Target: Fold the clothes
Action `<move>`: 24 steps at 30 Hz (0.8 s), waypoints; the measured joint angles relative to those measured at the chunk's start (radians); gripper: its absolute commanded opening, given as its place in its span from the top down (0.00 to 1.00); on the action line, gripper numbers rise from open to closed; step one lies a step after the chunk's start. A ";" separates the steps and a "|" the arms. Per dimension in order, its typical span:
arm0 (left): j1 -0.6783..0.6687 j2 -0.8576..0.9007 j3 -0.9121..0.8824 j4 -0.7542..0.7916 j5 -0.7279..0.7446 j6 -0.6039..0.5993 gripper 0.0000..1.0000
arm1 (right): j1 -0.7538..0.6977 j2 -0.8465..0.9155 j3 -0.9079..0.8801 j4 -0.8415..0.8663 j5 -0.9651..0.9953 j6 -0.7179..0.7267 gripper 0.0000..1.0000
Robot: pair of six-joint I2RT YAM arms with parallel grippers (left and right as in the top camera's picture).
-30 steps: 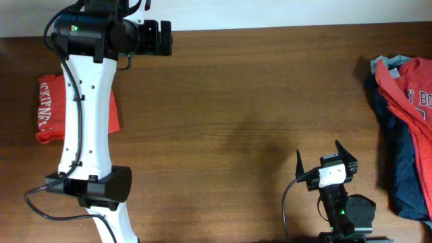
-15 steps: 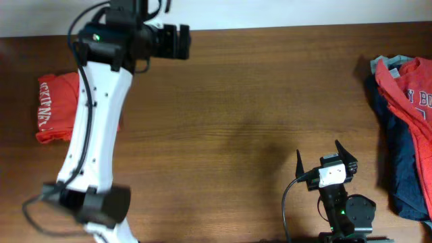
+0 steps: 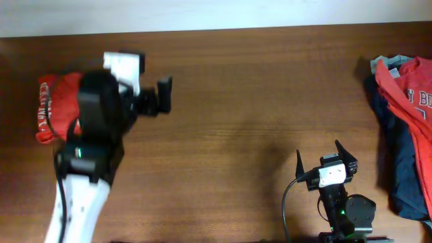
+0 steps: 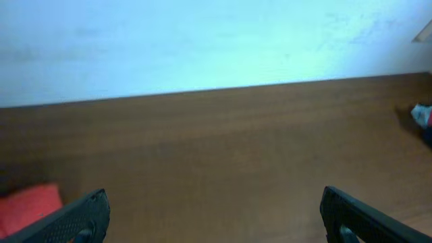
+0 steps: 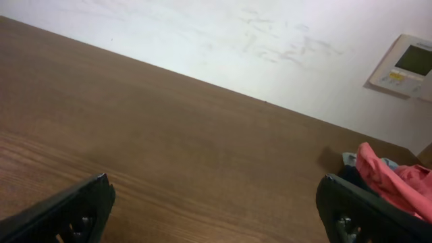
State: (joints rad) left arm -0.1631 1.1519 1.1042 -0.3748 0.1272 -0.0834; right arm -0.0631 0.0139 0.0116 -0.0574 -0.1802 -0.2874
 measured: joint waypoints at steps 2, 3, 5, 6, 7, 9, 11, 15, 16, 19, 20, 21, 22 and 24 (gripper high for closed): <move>0.010 -0.097 -0.143 0.117 0.000 0.000 0.01 | 0.000 0.000 0.000 0.000 0.000 0.000 0.01; 0.014 -0.145 -0.212 0.182 0.000 0.000 0.01 | 0.000 0.000 0.000 0.000 0.000 0.000 0.01; 0.023 -0.278 -0.365 0.264 0.000 0.000 0.01 | 0.000 0.000 0.000 0.000 0.000 0.000 0.01; 0.028 -0.341 -0.441 0.338 0.000 0.000 0.01 | 0.000 0.000 0.000 0.000 0.000 0.000 0.01; 0.035 -0.417 -0.526 0.384 0.000 0.000 0.01 | 0.000 0.001 0.000 -0.001 0.000 0.000 0.01; 0.048 -0.558 -0.678 0.447 0.001 0.000 0.01 | 0.000 0.000 0.000 -0.001 0.000 0.000 0.01; 0.057 -0.656 -0.795 0.499 0.001 0.000 0.01 | -0.001 -0.002 0.000 -0.001 0.000 0.000 0.01; 0.070 -0.765 -0.930 0.515 0.001 0.000 0.01 | -0.001 -0.002 0.000 -0.001 0.000 0.000 0.01; 0.074 -0.792 -0.957 0.515 0.001 0.000 0.01 | -0.001 -0.002 0.000 -0.001 0.000 0.000 0.01; 0.087 -0.863 -1.006 0.517 0.003 0.000 0.01 | -0.001 -0.002 0.000 -0.001 0.000 0.000 0.01; 0.091 -0.881 -1.017 0.518 0.005 0.000 0.01 | -0.001 -0.002 0.000 0.000 0.000 0.000 0.01; 0.097 -0.905 -1.031 0.518 0.008 0.000 0.01 | -0.001 -0.002 0.000 0.000 0.000 0.000 0.01; 0.101 -0.924 -1.041 0.519 0.012 0.000 0.01 | -0.001 -0.002 0.000 -0.001 0.000 0.000 0.01; 0.110 -0.953 -1.058 0.521 0.016 0.000 0.01 | -0.001 -0.002 0.000 0.000 0.000 0.000 0.01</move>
State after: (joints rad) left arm -0.0528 0.1986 0.0460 0.1463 0.1429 -0.0834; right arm -0.0639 0.0120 0.0120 -0.0578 -0.1802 -0.2874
